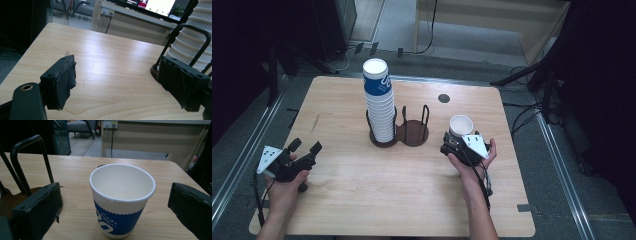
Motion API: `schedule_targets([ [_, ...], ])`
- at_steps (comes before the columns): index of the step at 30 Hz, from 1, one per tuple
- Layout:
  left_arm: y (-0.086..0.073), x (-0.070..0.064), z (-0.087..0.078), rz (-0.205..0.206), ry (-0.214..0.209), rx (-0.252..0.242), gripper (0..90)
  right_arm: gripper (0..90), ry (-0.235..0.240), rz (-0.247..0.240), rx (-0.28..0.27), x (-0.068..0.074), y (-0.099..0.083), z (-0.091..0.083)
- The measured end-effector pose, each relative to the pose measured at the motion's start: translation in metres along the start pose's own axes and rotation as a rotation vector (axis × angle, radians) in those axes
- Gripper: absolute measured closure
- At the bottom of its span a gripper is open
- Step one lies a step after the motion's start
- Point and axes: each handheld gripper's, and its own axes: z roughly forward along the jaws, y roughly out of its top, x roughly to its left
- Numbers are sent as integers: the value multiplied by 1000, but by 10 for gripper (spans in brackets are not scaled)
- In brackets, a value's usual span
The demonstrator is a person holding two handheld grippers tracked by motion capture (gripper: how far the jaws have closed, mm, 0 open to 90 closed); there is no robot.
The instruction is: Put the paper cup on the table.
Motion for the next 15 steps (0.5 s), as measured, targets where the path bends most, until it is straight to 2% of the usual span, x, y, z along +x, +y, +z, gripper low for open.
schedule_targets([
  [8, 0, 0, 0, -3, -1, 0, 161, 0, -5, 6, -20, -12, 2, -17],
  [15, 0, 1, 0, -4, -1, 3, 161, 0, -18, 18, -38, -28, 2, -30],
])
